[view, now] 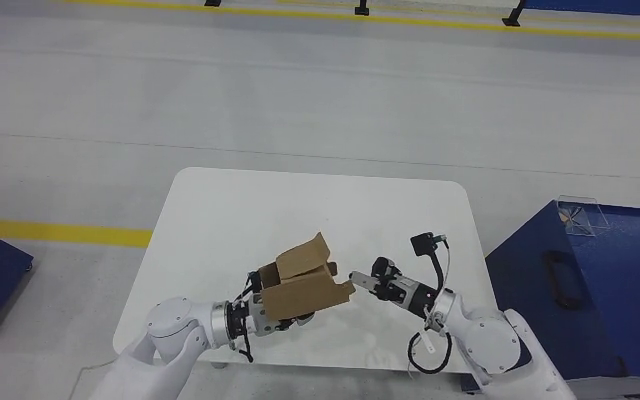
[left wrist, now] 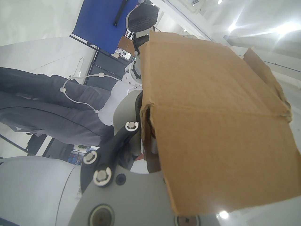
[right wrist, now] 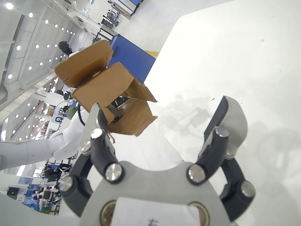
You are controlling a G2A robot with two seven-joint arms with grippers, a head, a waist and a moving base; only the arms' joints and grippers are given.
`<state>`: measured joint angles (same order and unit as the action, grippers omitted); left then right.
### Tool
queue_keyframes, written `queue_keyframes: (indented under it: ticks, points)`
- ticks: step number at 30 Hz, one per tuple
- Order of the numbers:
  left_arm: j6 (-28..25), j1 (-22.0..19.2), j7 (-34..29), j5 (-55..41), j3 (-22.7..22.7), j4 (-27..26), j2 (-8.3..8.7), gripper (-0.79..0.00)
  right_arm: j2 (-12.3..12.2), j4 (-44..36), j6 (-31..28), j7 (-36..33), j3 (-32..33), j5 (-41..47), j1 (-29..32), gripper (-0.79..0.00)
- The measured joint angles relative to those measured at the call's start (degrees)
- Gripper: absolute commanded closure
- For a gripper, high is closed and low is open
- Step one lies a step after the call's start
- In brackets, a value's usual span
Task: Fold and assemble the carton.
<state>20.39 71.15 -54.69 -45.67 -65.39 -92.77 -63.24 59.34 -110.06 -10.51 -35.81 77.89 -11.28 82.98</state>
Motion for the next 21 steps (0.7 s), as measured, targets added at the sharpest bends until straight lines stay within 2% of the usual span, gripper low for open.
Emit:
queue_keyframes:
  ticks: [7, 15, 21]
  points:
    - [-1.1, -0.1, 1.3, 1.8, 0.7, -0.4, -0.01, 0.0, 0.1, -0.3, 0.4, 0.5, -1.1, -1.6, -0.1, -0.785]
    - [-2.0, -0.2, -0.7, 6.0, 2.0, -1.4, 0.25, 0.0, 0.8, 1.5, 3.0, -0.5, -5.9, -3.5, -4.3, -0.785]
    - [-2.3, -0.2, -0.6, 5.6, 1.8, -1.0, 0.31, 0.0, 1.2, 2.7, 3.4, -0.4, -7.7, -3.0, -6.0, -0.785]
